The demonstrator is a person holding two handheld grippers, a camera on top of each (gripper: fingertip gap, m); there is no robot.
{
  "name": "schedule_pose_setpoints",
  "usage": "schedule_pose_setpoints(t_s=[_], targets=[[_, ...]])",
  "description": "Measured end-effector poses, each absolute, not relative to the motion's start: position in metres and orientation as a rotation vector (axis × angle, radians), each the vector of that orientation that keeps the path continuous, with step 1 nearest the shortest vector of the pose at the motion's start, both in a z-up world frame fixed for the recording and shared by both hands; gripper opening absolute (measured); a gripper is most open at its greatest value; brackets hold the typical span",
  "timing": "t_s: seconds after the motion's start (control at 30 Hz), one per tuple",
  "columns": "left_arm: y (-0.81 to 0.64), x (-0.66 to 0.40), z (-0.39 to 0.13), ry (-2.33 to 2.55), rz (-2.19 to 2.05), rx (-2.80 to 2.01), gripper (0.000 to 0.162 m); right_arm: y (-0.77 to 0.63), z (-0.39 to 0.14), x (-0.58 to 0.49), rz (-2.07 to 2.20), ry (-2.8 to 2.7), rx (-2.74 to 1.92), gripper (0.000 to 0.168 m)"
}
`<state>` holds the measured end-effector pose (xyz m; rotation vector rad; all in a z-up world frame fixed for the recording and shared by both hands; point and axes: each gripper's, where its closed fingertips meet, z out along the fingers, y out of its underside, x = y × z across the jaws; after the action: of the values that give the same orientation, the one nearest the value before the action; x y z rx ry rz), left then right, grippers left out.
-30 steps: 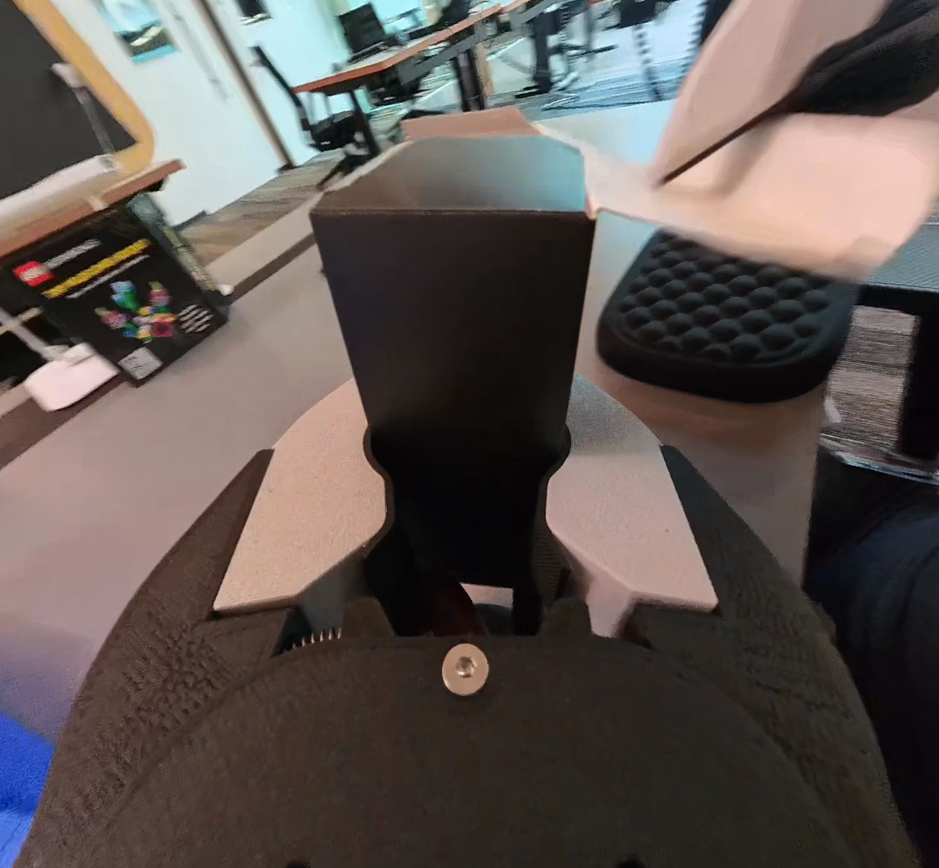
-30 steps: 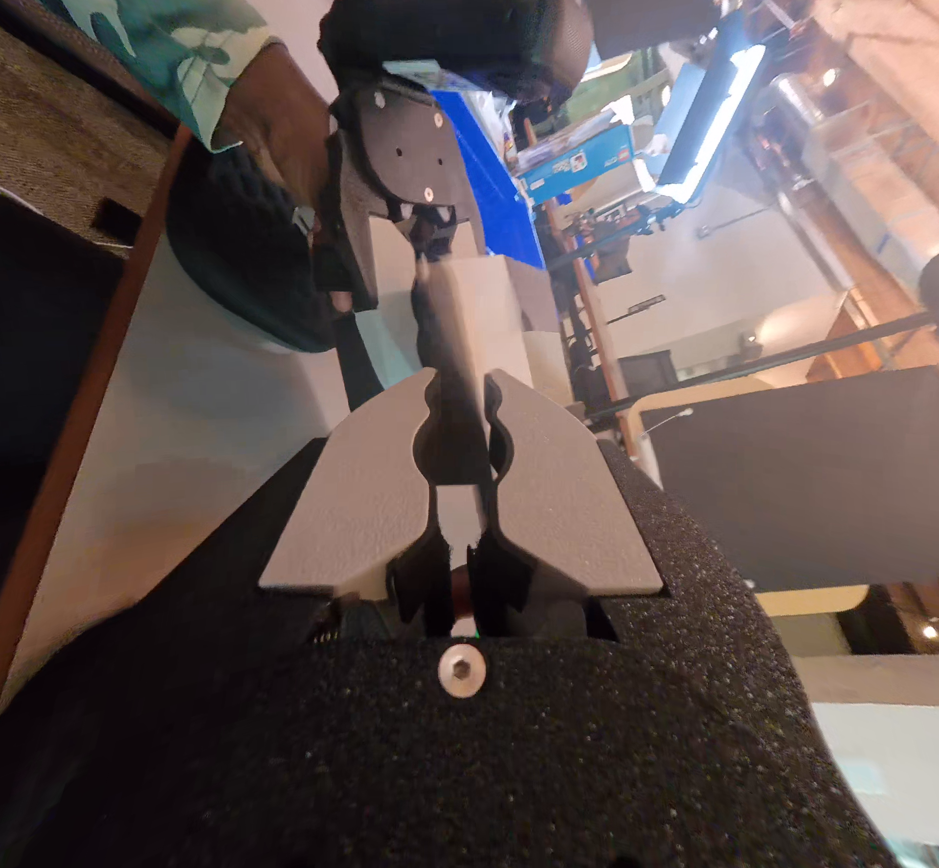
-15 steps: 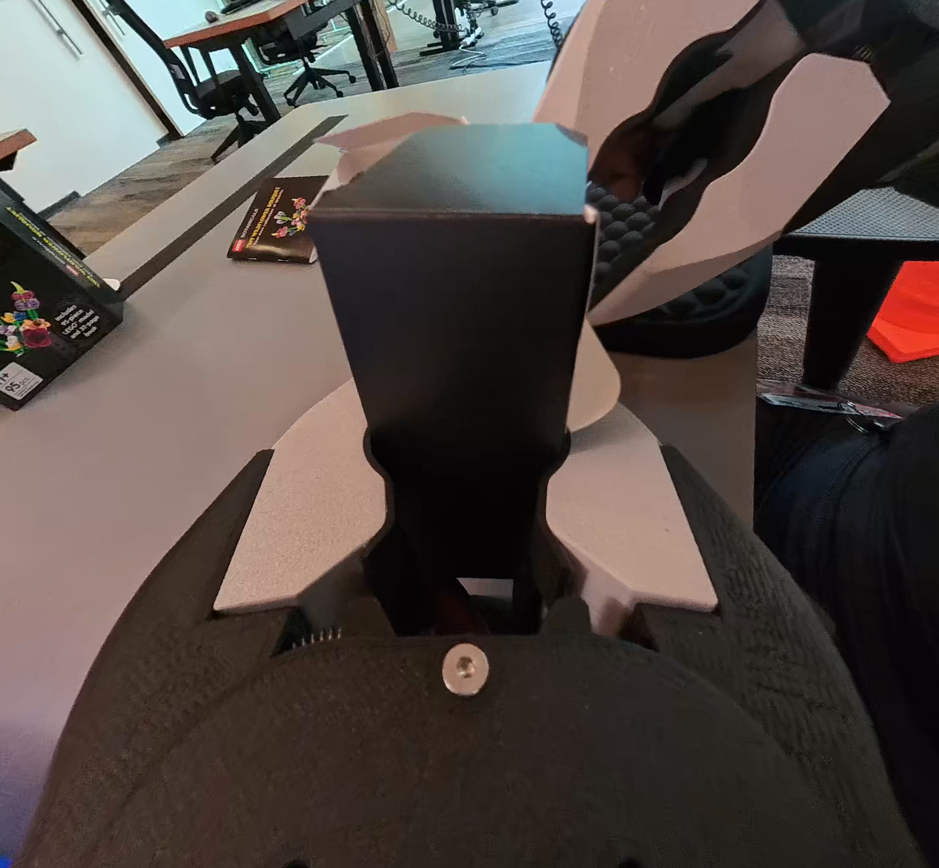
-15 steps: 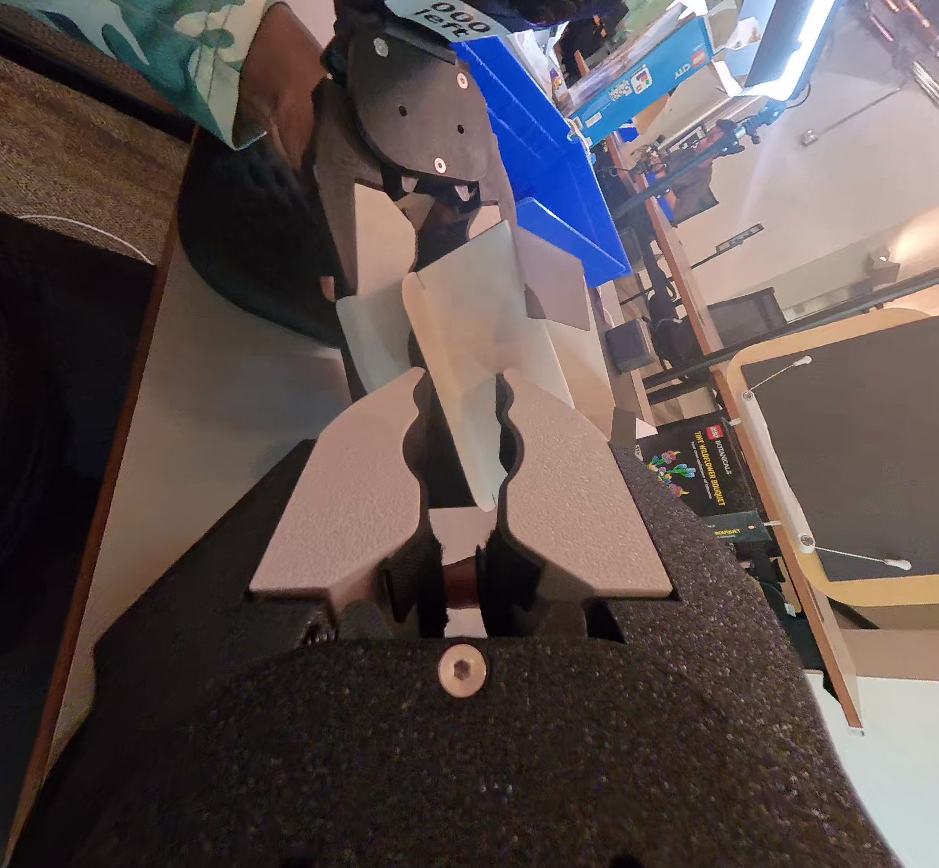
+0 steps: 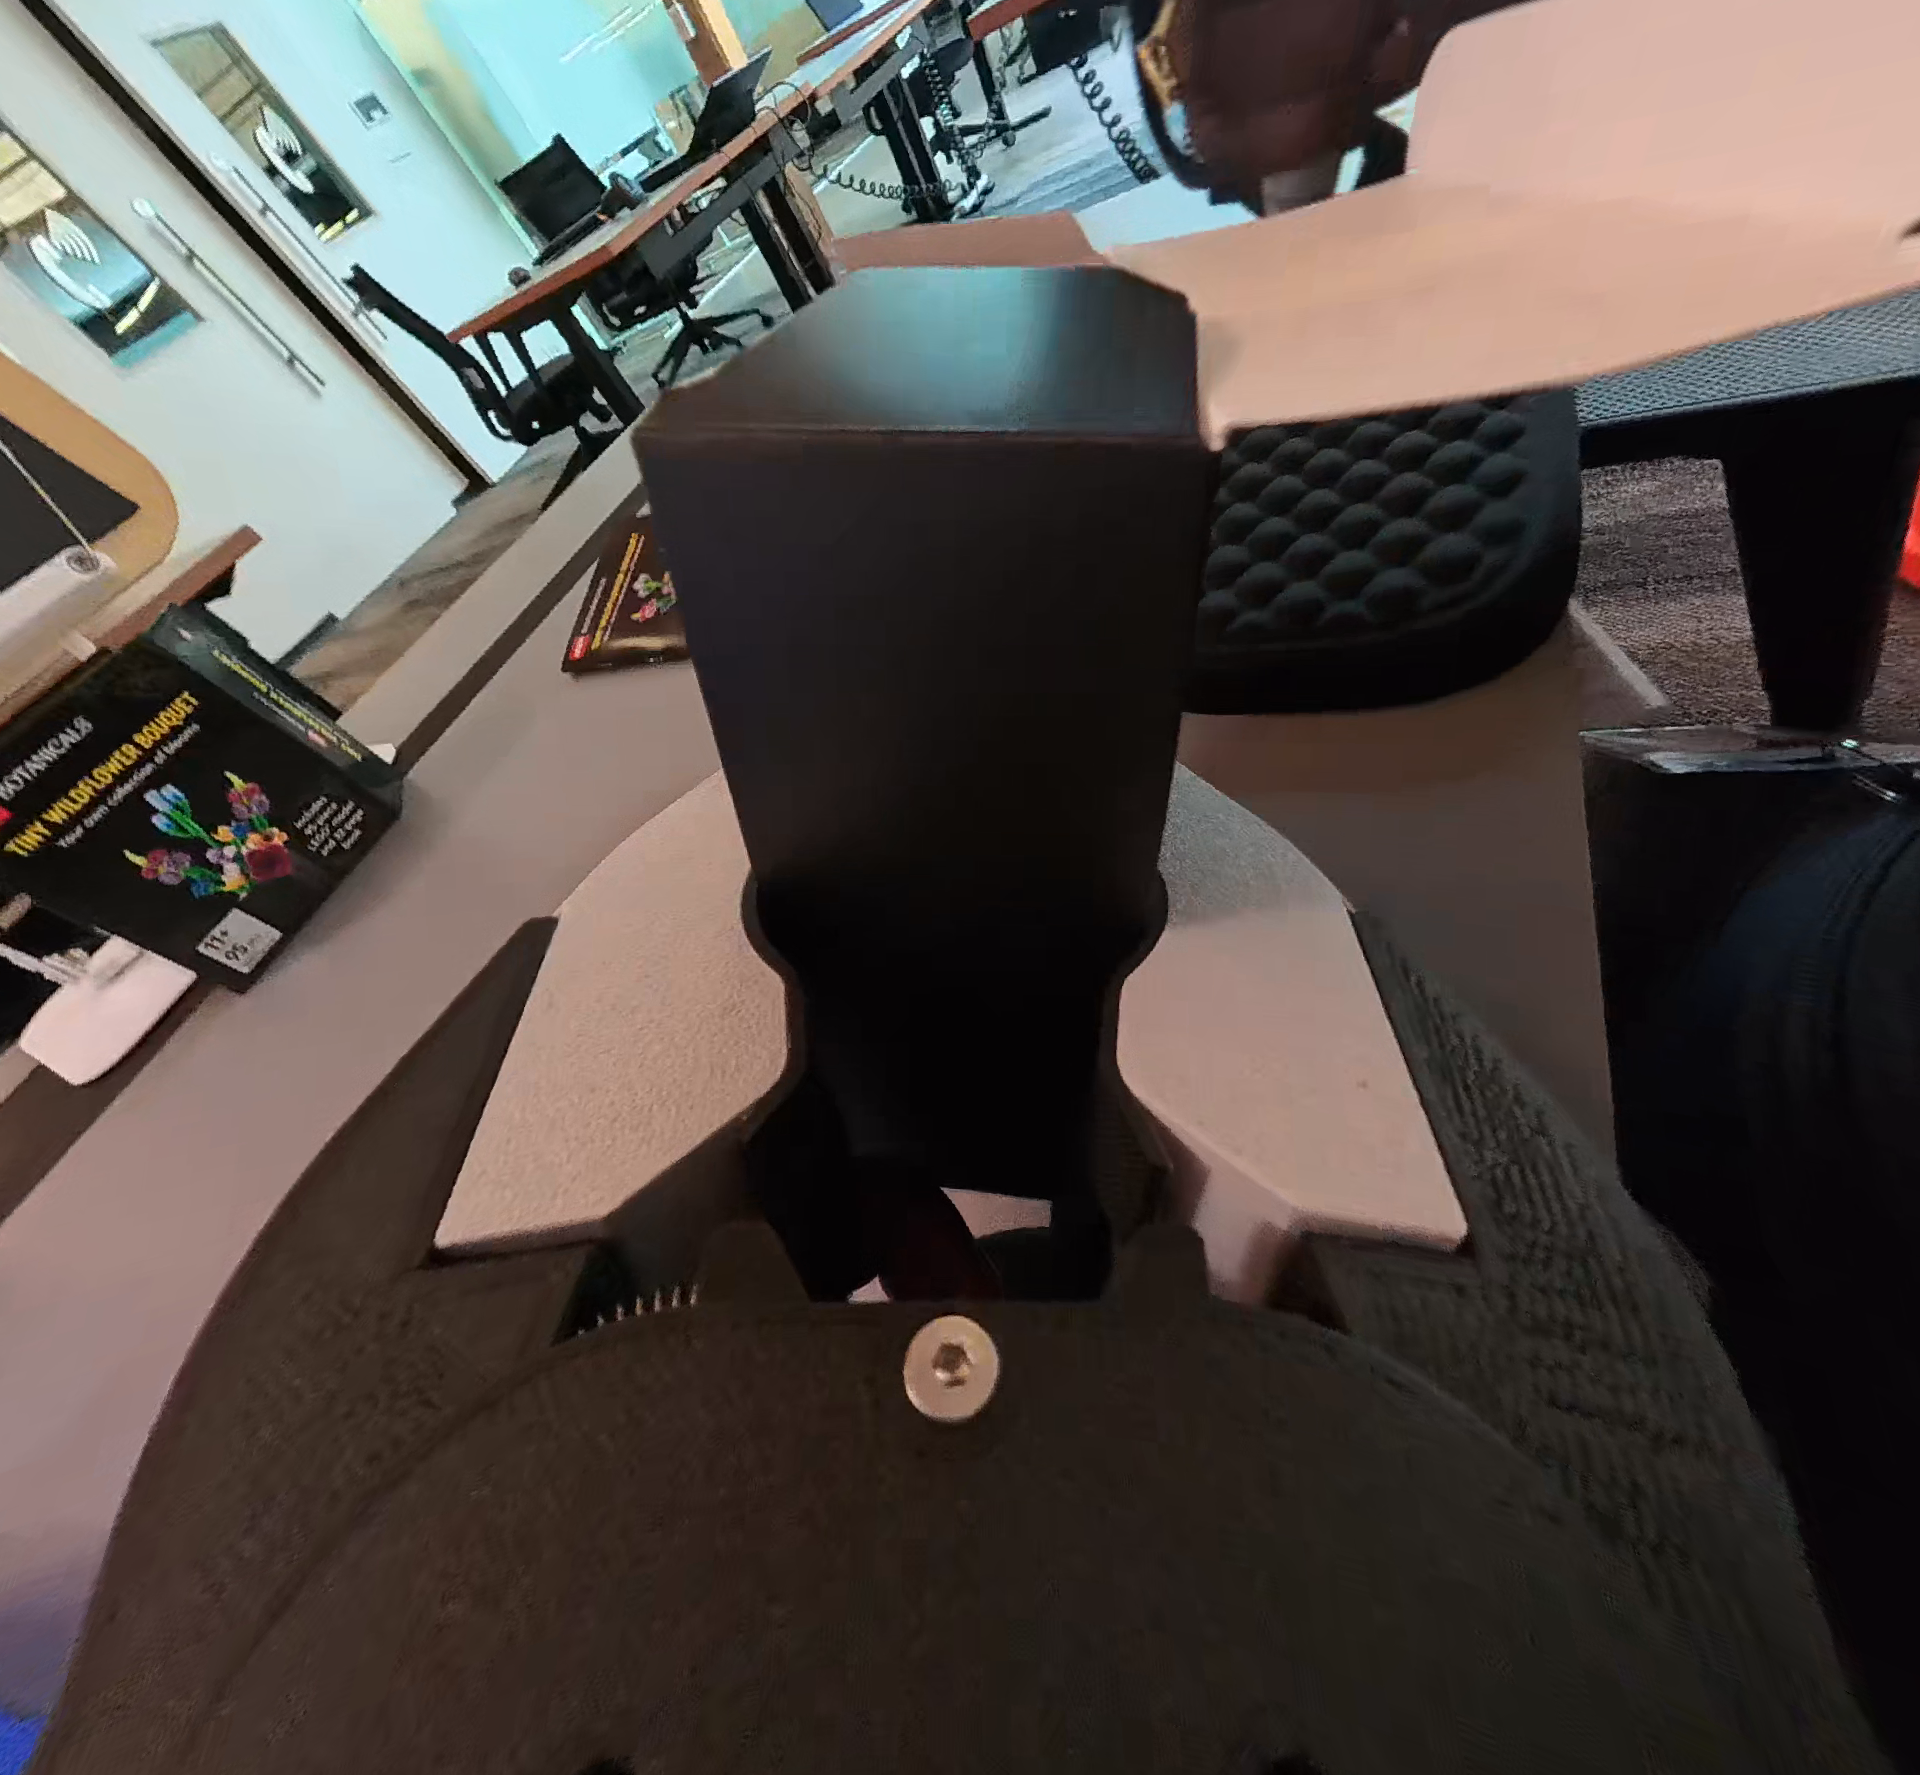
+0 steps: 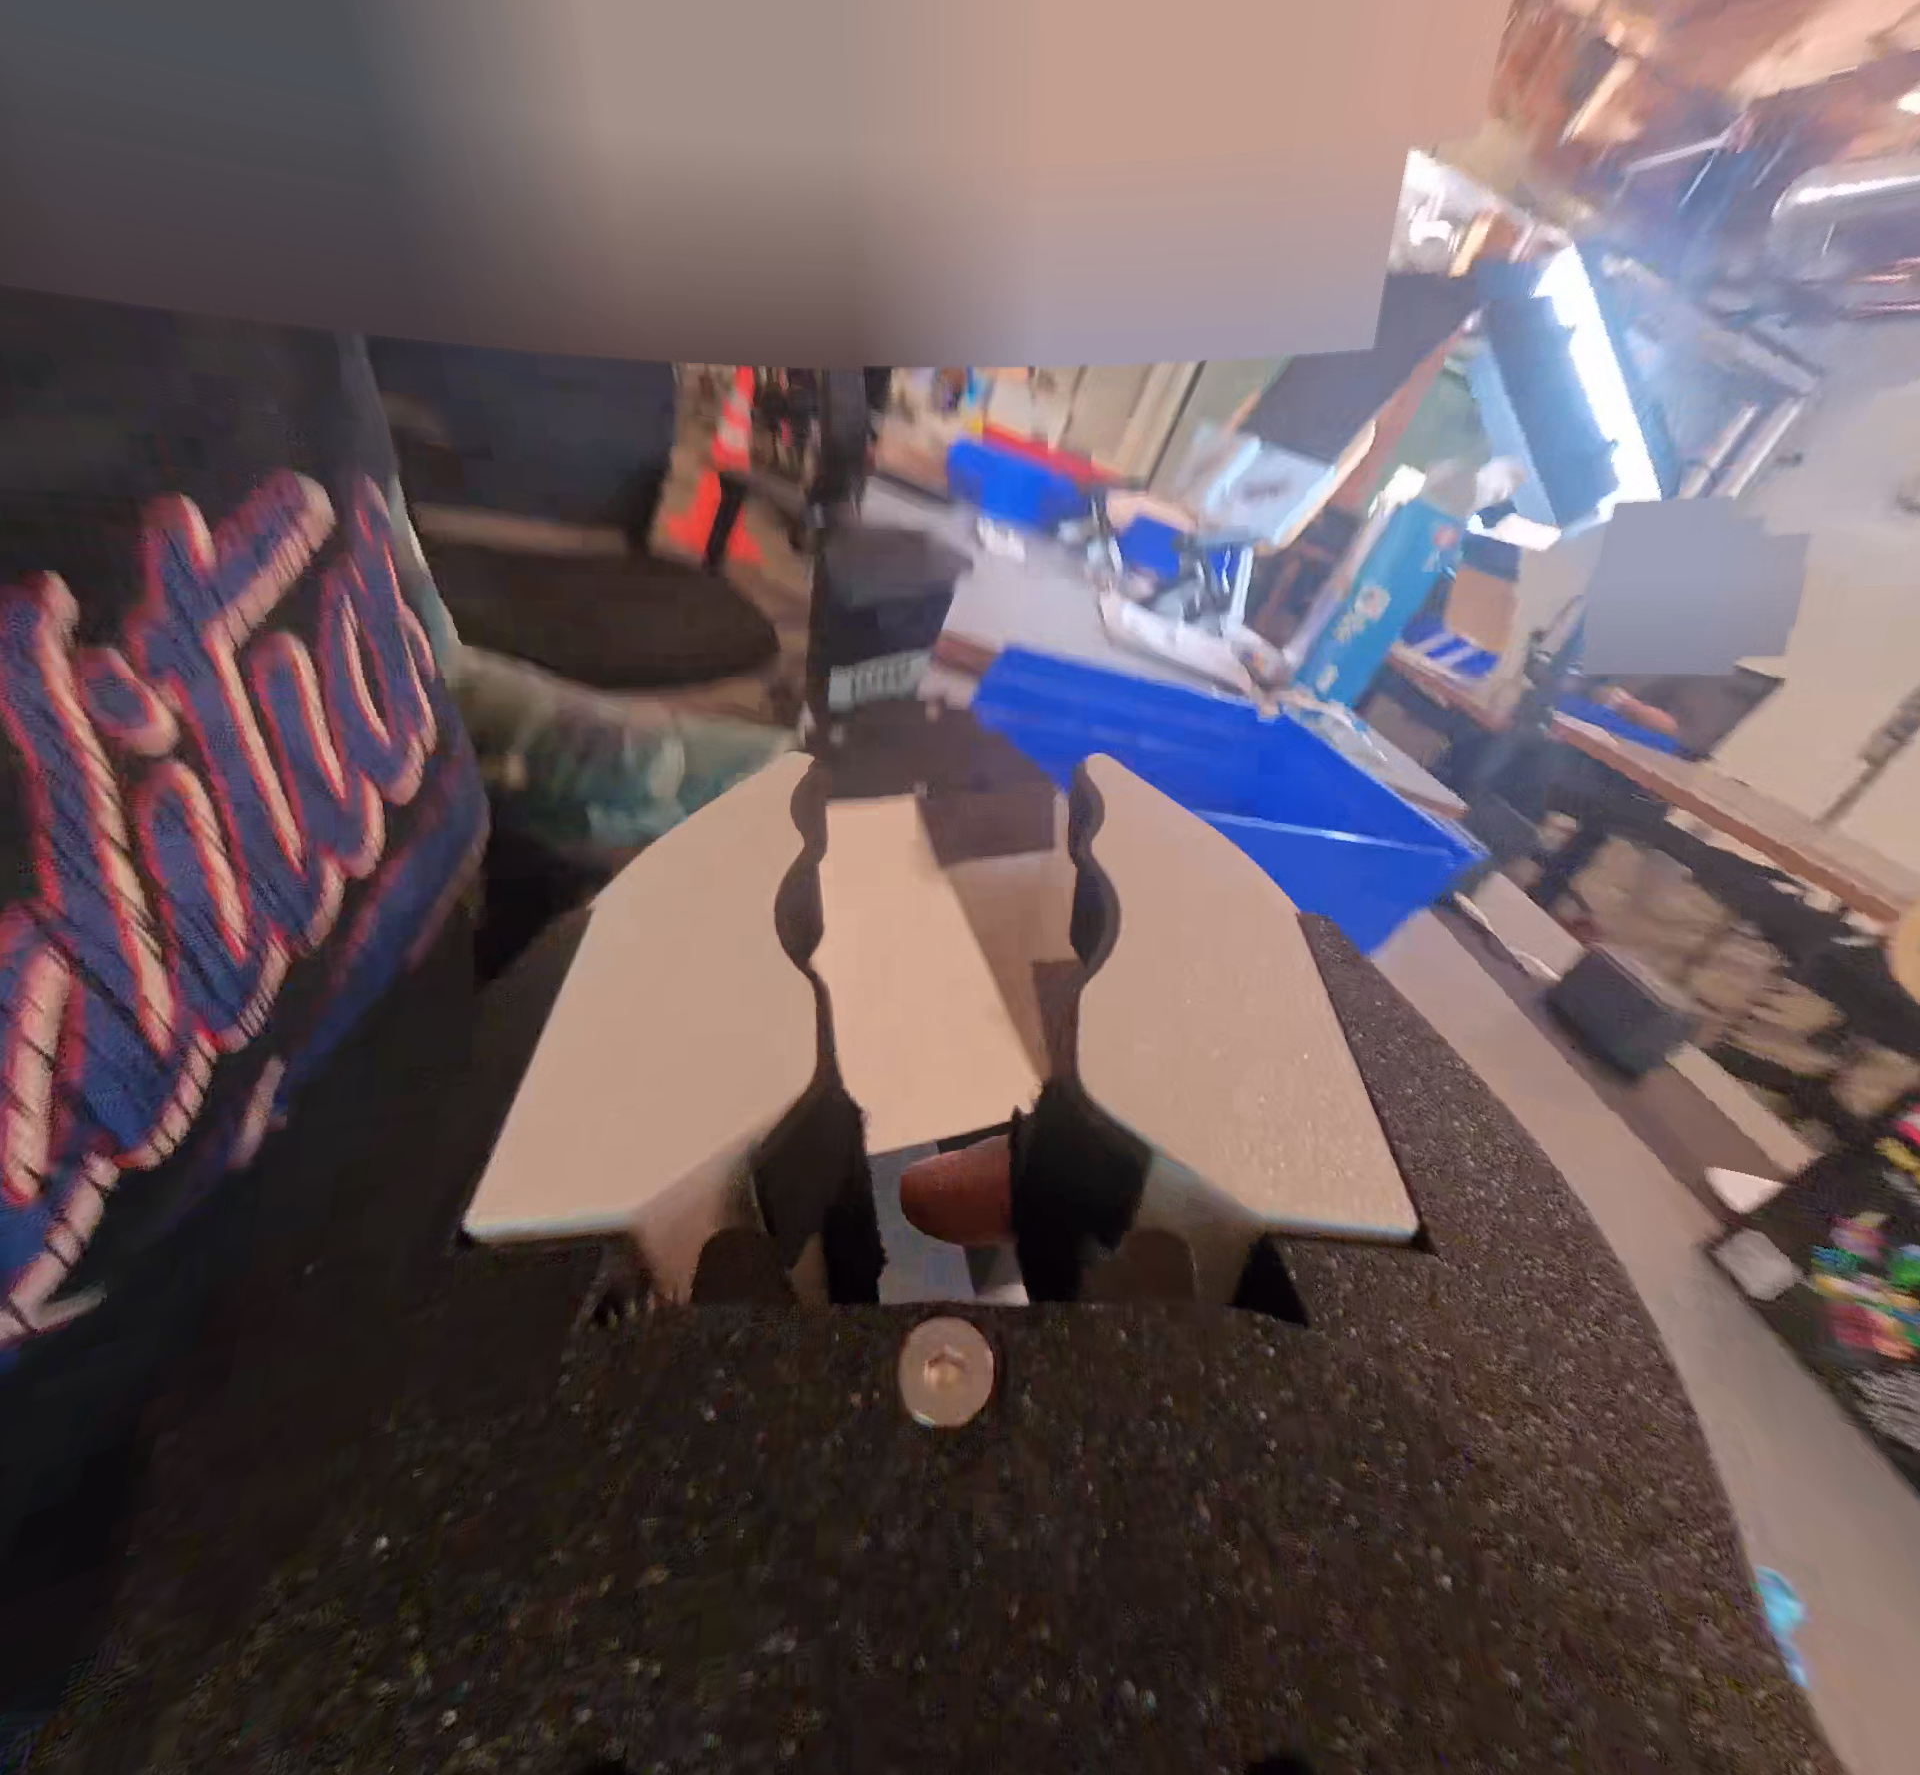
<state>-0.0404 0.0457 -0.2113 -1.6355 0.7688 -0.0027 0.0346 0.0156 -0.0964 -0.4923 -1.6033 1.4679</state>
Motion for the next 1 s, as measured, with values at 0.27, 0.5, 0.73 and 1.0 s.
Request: schedule_pose_setpoints(t_s=[0.27,0.5,0.73,1.0], targets=[[0.042,-0.03,-0.201,0.775,-0.063,-1.567,0.06,0.041,-0.139,0.006,1.536,-1.737,-0.799,0.093],[0.04,-0.018,-0.191,0.686,-0.266,-1.551,0.06,0.034,-0.157,-0.009,1.529,-1.751,-0.833,0.072],[0.034,-0.026,-0.182,0.606,-0.484,-1.579,0.081,0.045,-0.159,-0.009,1.488,-1.703,-0.841,0.056],[0.017,-0.029,-0.159,0.534,-0.647,-1.532,0.091,0.05,-0.168,-0.008,1.441,-1.691,-0.848,0.056]])
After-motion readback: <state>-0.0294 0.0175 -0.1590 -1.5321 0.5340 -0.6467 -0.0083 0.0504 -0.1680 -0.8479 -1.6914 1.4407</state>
